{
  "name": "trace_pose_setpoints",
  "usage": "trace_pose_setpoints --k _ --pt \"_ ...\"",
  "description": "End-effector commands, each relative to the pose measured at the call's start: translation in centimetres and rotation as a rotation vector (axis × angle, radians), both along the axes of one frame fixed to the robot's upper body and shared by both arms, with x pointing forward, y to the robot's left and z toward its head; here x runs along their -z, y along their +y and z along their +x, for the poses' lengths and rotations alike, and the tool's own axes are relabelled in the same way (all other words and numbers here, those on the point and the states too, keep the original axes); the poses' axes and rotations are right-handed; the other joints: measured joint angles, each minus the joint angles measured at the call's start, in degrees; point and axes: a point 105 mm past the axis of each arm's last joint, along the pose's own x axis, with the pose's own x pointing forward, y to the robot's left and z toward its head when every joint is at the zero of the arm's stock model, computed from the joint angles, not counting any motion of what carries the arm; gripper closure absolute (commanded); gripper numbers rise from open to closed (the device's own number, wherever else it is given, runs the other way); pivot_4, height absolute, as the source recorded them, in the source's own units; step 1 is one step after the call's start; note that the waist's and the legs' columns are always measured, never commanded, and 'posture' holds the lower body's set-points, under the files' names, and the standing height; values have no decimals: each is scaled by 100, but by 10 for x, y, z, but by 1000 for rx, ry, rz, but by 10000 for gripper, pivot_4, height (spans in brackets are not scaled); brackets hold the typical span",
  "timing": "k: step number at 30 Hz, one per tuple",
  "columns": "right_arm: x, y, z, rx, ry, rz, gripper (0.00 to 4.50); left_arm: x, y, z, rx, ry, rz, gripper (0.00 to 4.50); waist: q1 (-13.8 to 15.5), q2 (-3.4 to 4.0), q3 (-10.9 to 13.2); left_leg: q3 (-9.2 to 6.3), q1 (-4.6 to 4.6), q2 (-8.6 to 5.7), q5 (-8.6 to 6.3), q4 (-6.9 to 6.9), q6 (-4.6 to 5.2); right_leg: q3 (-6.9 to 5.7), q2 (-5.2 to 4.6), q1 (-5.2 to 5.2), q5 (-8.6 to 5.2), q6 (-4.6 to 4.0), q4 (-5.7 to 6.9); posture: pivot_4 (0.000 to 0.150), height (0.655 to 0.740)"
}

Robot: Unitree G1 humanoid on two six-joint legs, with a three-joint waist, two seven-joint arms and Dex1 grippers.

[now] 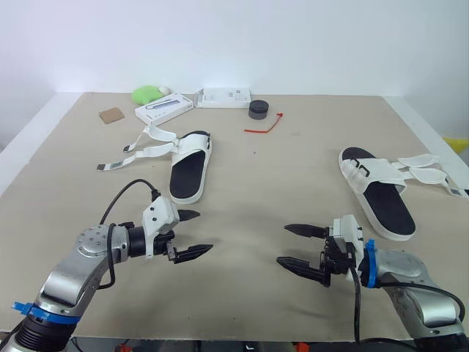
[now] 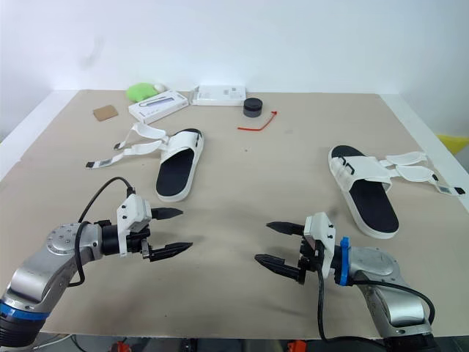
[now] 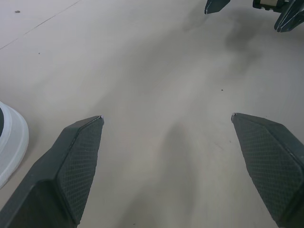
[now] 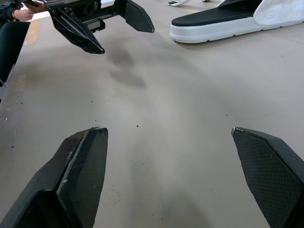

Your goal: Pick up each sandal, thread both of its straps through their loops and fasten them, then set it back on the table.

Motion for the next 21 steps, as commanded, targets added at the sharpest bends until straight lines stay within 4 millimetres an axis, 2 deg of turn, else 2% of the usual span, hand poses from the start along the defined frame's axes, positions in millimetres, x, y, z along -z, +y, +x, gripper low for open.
trace_pose_setpoints --k 1,4,14,18,20,21 --pt "-17 2 1 7 -54 26 0 -5 -4 0 14 -17 -15 493 0 0 0 0 0 0 0 0 0 0 0 0 0 0 0 1500 7400" --pt "-21 5 1 16 -57 28 0 -5 -11 -3 50 -11 -30 493 1 0 0 0 -1 -1 0 0 0 0 -1 0 0 0 1 1500 7400" --pt "-22 3 3 58 -38 60 0 -6 -15 -1 75 -62 -15 493 1 0 0 0 0 -1 0 0 0 1 0 0 0 0 1 1500 7400" --pt "-33 -5 15 197 -18 166 0 -20 -26 1 122 -170 -33 493 6 0 0 -1 -1 -2 0 1 0 1 -1 1 1 1 1 1500 7400" --pt "-38 -15 23 301 -20 177 0 -30 -34 1 151 -184 -70 493 7 0 0 0 -7 -5 0 2 0 5 -3 2 3 3 1 1500 7400" --pt "-42 -26 31 394 -37 169 0 -36 -42 -1 188 -186 -91 493 7 0 0 2 -8 -6 0 2 0 10 -3 3 4 5 1 1500 7400"
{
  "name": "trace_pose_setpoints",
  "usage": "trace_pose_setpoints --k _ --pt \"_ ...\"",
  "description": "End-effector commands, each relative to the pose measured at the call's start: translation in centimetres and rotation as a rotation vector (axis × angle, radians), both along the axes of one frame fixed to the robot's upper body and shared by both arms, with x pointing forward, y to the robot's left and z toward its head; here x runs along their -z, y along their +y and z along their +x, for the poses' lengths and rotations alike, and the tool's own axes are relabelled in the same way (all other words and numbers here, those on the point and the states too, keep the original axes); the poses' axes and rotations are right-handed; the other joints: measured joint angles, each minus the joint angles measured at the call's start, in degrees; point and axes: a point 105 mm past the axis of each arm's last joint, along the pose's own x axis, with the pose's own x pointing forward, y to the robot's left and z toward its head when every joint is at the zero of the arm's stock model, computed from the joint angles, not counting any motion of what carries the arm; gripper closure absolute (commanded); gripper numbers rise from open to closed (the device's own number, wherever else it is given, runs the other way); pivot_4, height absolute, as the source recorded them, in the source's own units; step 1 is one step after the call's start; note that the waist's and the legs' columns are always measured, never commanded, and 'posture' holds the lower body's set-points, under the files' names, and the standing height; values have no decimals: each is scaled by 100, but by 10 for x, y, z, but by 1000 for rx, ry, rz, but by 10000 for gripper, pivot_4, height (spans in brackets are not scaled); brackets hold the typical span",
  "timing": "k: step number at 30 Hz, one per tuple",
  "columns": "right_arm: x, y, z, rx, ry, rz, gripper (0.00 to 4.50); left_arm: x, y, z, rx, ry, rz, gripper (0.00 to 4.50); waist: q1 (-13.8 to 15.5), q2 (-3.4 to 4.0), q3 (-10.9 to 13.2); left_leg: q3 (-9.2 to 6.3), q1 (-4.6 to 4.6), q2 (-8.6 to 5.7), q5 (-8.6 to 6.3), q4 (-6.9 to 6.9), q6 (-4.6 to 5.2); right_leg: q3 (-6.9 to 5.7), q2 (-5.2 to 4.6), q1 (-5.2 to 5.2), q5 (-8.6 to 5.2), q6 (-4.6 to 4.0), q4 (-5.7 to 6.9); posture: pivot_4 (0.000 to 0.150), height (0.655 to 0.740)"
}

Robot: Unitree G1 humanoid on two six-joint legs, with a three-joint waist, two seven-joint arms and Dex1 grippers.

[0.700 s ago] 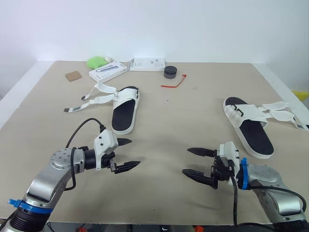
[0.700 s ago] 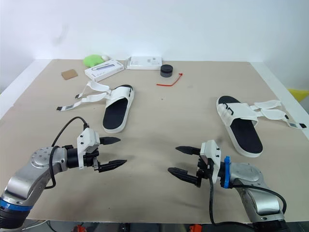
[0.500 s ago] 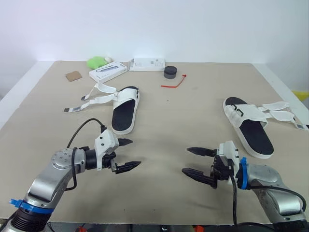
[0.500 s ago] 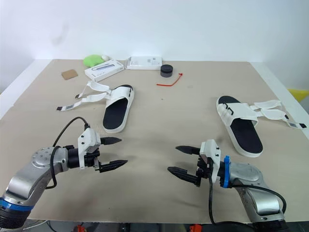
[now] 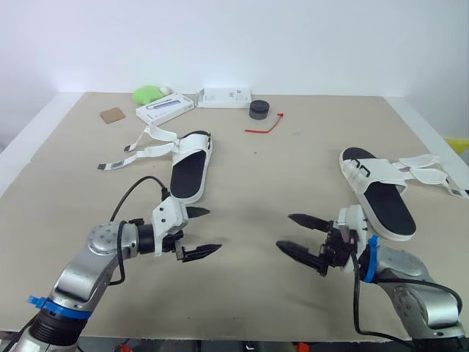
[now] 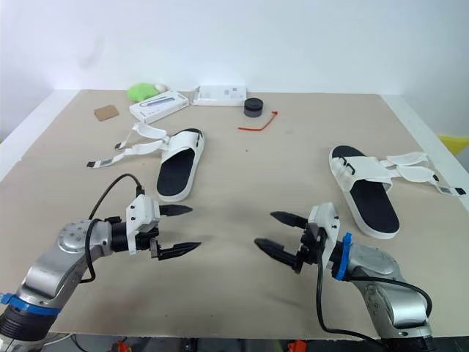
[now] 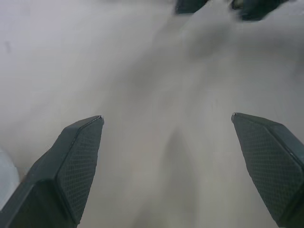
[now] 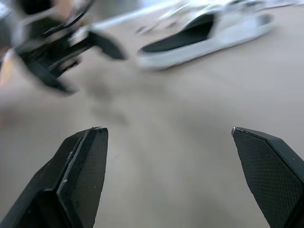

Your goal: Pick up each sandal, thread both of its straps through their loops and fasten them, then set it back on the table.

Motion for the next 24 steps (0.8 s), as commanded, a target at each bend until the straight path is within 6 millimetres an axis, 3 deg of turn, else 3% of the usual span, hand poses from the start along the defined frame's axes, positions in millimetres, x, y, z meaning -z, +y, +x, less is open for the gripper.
trace_pose_setpoints --k 1,4,8,15,24 --pt "-26 -25 18 219 -69 -4 0 -23 -19 -8 107 -48 -57 493 0 0 0 2 -1 -1 0 0 0 2 0 0 1 1 0 1500 7400" --pt "-41 -68 43 552 -60 46 0 -27 -35 -25 253 -16 -49 493 -15 0 0 9 -4 -4 0 2 0 20 0 -1 7 12 0 1500 7400" --pt "-48 -93 54 725 -69 10 0 -26 -40 -34 330 35 -50 493 -16 2 -1 36 -1 -8 0 1 0 39 3 -2 9 16 -1 1500 7400" --pt "-35 -111 68 868 -48 -101 0 -25 -41 -31 339 44 -46 493 -18 2 -1 47 2 -6 -1 1 3 60 15 -3 9 17 0 1500 7400" --pt "-33 -124 73 928 -21 -84 0 -23 -40 -28 312 45 -45 493 -21 2 -1 63 6 -7 -3 1 7 90 19 -4 16 28 -3 1500 7400"
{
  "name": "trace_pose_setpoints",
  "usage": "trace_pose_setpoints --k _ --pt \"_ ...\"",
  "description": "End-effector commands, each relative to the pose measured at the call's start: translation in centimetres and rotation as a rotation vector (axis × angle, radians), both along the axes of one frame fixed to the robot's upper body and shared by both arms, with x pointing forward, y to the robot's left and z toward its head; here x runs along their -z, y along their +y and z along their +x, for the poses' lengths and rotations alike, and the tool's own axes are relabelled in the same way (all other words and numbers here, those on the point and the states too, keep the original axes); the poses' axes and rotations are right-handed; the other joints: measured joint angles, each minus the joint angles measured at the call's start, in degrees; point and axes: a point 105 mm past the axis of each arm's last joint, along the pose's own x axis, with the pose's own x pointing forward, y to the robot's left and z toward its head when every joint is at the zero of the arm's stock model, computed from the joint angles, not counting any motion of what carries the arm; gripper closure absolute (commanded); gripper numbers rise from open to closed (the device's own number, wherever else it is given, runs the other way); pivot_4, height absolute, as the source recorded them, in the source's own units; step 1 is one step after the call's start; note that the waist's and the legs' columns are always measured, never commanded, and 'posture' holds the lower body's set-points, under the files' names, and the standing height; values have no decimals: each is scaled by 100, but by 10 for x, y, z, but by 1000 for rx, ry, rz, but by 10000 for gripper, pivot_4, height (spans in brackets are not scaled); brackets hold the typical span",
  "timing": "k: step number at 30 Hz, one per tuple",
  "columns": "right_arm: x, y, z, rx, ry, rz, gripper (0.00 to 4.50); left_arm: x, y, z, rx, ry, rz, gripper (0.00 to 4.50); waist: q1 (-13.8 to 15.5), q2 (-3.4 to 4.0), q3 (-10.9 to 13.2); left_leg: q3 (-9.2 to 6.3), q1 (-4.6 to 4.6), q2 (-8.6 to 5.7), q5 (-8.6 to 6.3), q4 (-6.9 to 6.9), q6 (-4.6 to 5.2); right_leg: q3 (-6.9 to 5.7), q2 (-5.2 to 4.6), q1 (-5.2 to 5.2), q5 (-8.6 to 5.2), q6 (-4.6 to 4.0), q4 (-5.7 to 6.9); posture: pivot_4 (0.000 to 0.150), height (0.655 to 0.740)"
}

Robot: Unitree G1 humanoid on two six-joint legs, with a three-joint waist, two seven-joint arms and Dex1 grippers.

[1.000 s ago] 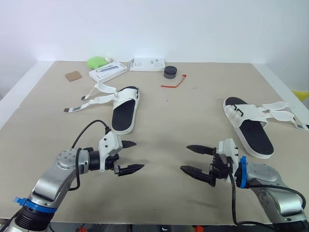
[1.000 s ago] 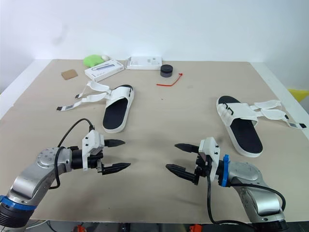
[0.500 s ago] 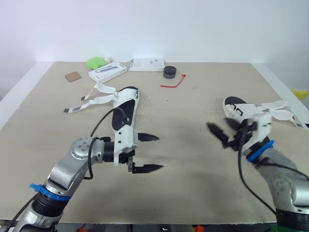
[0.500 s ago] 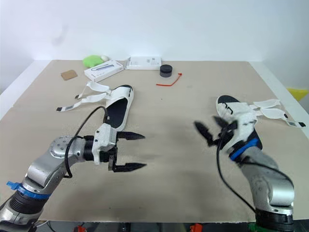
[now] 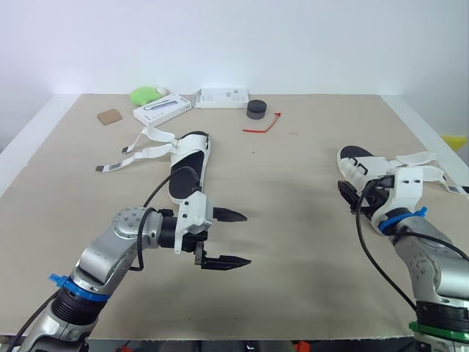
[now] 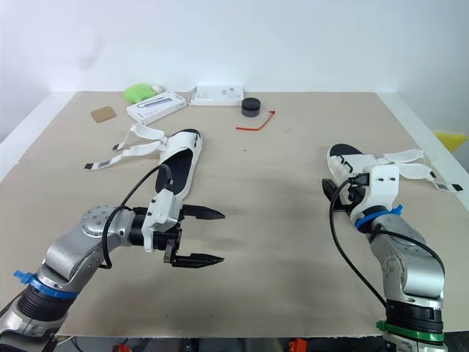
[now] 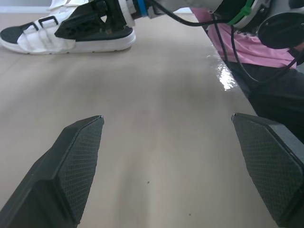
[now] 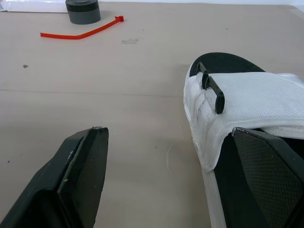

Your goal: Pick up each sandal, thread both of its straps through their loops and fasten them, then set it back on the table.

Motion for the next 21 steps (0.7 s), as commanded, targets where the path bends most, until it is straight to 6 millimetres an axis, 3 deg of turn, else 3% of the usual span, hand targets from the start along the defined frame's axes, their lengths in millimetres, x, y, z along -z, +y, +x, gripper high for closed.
trace_pose_setpoints --k 1,5,15,17,18,19,21 --pt "-10 -9 3 39 -44 24 0 -5 -2 -3 9 -29 -19 493 -2 0 0 1 0 0 0 0 0 1 0 0 0 0 0 1500 7400" --pt "-1 -16 9 75 -11 63 0 -5 -2 -5 5 -34 -20 493 -9 0 0 3 3 3 -1 0 3 12 6 -1 2 3 -1 1500 7400" --pt "-3 -25 26 60 -27 24 0 -7 -1 -1 -23 -46 -17 493 -30 0 0 23 4 4 -2 0 4 25 11 -2 4 6 -1 1500 7400" --pt "-4 -24 29 43 -38 9 5448 -9 -1 -1 -27 -49 -18 0 -32 0 0 24 3 4 -4 0 7 25 11 -2 4 6 -3 1500 7400" --pt "-4 -23 30 35 -42 -11 12312 -10 -1 -1 -28 -50 -19 0 -32 0 0 28 4 5 -7 0 12 30 13 -2 4 7 -4 1500 7400" --pt "-4 -23 31 27 -47 -23 13167 -10 -1 -1 -29 -49 -20 0 -38 0 0 28 4 5 -7 0 12 30 13 -2 4 7 -4 1500 7400" --pt "-5 -20 34 7 -57 -48 21340 -11 0 -1 -35 -45 -23 0 -47 0 0 35 5 6 -7 0 13 37 14 -3 6 9 -4 1500 7400"
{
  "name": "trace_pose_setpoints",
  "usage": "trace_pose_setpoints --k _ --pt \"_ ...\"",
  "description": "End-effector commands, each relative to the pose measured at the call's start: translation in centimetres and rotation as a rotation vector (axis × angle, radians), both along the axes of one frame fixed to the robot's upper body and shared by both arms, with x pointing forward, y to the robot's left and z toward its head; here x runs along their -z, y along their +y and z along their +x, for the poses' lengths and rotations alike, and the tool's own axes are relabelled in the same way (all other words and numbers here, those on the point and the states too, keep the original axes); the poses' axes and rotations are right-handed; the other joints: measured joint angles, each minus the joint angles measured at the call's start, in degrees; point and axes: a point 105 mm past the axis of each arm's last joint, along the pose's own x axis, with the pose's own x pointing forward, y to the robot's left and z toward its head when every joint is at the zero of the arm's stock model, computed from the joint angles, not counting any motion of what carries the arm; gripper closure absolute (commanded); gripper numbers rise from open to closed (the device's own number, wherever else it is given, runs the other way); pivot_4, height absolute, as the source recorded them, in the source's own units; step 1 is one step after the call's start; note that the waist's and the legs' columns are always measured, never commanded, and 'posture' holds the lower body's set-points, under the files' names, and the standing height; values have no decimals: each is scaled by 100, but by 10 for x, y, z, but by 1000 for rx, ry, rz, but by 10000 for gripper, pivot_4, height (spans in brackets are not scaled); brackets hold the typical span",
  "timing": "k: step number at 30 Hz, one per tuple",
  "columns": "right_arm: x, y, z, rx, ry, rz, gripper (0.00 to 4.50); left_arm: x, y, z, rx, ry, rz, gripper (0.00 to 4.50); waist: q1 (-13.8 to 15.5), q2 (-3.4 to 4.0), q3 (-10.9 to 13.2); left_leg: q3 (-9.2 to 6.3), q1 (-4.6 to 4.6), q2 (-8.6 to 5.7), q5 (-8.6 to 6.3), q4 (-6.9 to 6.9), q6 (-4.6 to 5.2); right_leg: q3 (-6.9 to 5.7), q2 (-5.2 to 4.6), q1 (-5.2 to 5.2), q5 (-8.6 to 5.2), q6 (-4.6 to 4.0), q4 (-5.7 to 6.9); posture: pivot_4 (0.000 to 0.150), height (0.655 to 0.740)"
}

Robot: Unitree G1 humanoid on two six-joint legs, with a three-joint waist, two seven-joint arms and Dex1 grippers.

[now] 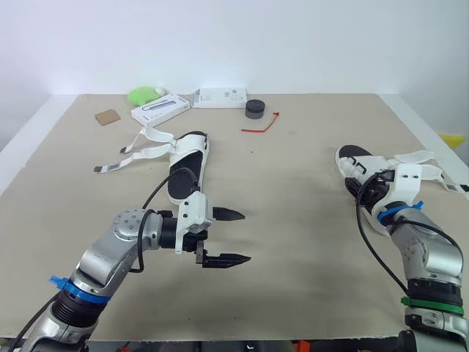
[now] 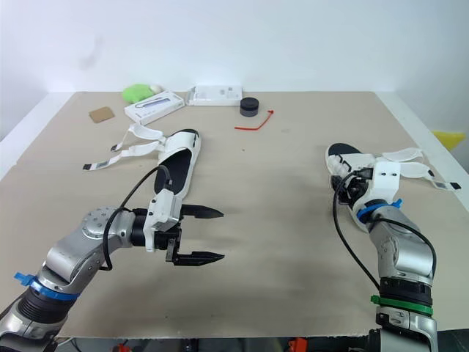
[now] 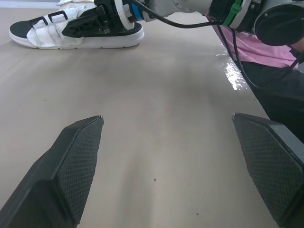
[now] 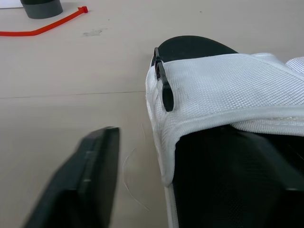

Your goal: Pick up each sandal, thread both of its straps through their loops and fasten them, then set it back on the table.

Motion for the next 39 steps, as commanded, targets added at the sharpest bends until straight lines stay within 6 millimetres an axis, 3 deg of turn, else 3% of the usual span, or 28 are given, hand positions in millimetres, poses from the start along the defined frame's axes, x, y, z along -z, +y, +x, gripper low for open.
trace_pose_setpoints --k 1,4,5,11,13,18,21,23,28,39 --pt "-19 4 5 -45 -74 -79 26492 -13 0 -3 5 -47 -22 0 -5 0 0 2 2 0 0 0 0 2 0 0 0 1 0 1500 7400" --pt "-18 6 8 -64 -76 -96 42482 -14 -1 -2 2 -46 -23 0 -8 0 0 5 3 1 0 0 0 5 1 0 1 2 0 1500 7400" --pt "-18 6 8 -65 -76 -99 43862 -14 -1 -2 2 -46 -23 0 -12 0 0 7 4 1 0 0 0 6 2 0 1 2 0 1500 7400" --pt "-17 8 11 -91 -77 -134 43862 -14 0 -3 -1 -47 -21 0 -53 0 0 15 7 2 -2 0 2 15 4 0 2 4 0 1500 7400" --pt "-20 17 11 -158 -92 -152 43862 -12 4 -3 -9 -45 -17 0 -70 0 0 16 7 3 -2 0 4 18 4 0 3 4 0 1500 7400" --pt "-34 75 -5 -559 -145 -183 43862 -11 18 2 -37 -40 -10 0 -101 2 2 31 17 15 -13 0 22 41 21 -4 3 4 1 1500 7400" --pt "-34 117 -38 -930 -135 -247 43862 -13 25 3 -35 -37 -5 0 -90 7 5 36 22 29 -16 -2 27 42 38 -4 2 -2 2 1500 7400" --pt "-31 135 -60 -1141 -108 -271 43862 -14 28 1 -25 -27 1 0 -86 7 6 36 22 33 -16 -3 27 37 41 -6 0 -5 2 1500 7400" --pt "-20 148 -93 -1438 -47 -375 43862 -13 32 -6 -7 -7 15 0 -78 5 7 34 21 33 -21 -5 34 34 37 -7 -3 -7 -2 1500 7400" --pt "-9 151 -109 -1682 2 -479 43862 -7 37 -16 -23 12 34 0 -76 -5 13 37 56 33 -23 -1 30 34 37 -7 -4 -6 0 1500 7400"
